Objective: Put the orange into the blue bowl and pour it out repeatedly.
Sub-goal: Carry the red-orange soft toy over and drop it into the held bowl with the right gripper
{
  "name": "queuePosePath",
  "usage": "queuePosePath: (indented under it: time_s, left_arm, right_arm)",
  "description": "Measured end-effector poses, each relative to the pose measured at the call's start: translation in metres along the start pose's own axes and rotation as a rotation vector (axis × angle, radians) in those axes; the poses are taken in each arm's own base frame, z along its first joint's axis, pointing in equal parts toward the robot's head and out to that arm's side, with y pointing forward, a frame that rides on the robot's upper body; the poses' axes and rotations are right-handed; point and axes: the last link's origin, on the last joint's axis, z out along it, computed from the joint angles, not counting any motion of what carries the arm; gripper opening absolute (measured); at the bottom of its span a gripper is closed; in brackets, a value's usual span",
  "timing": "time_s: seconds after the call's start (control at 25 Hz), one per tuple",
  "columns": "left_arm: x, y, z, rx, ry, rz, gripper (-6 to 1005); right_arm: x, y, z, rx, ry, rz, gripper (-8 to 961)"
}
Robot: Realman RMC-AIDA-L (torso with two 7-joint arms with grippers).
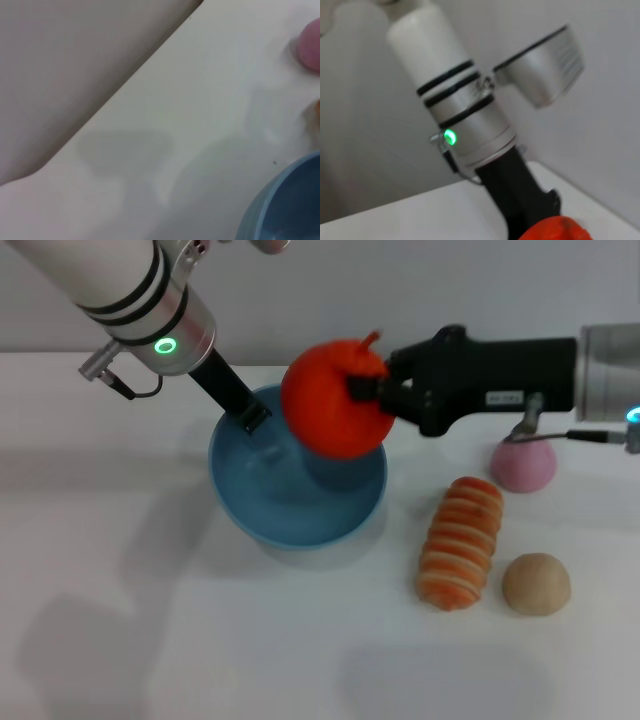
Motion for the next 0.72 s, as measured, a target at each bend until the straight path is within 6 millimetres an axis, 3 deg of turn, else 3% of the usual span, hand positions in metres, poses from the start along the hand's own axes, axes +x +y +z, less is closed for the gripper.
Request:
queuePosePath:
  time_s: [0.32, 0.56, 0.72]
  left_arm:
    - [0.002, 0.000, 0.001, 0.005, 0.011, 0.002, 0]
    - [-0.001, 0.000, 0.004, 0.001, 0.007, -0.007, -1]
    - [-0.005, -0.002, 0.006, 0.001, 0.006, -0.017, -1]
  right_arm:
    - [0.012, -0.002, 0.019, -0.054, 0.022, 0.072, 63]
    - [0.016, -0.004, 0.020, -0.054, 0.023, 0.085, 75]
    - [0.016, -0.008, 0.012, -0.025, 0.001, 0.093, 331]
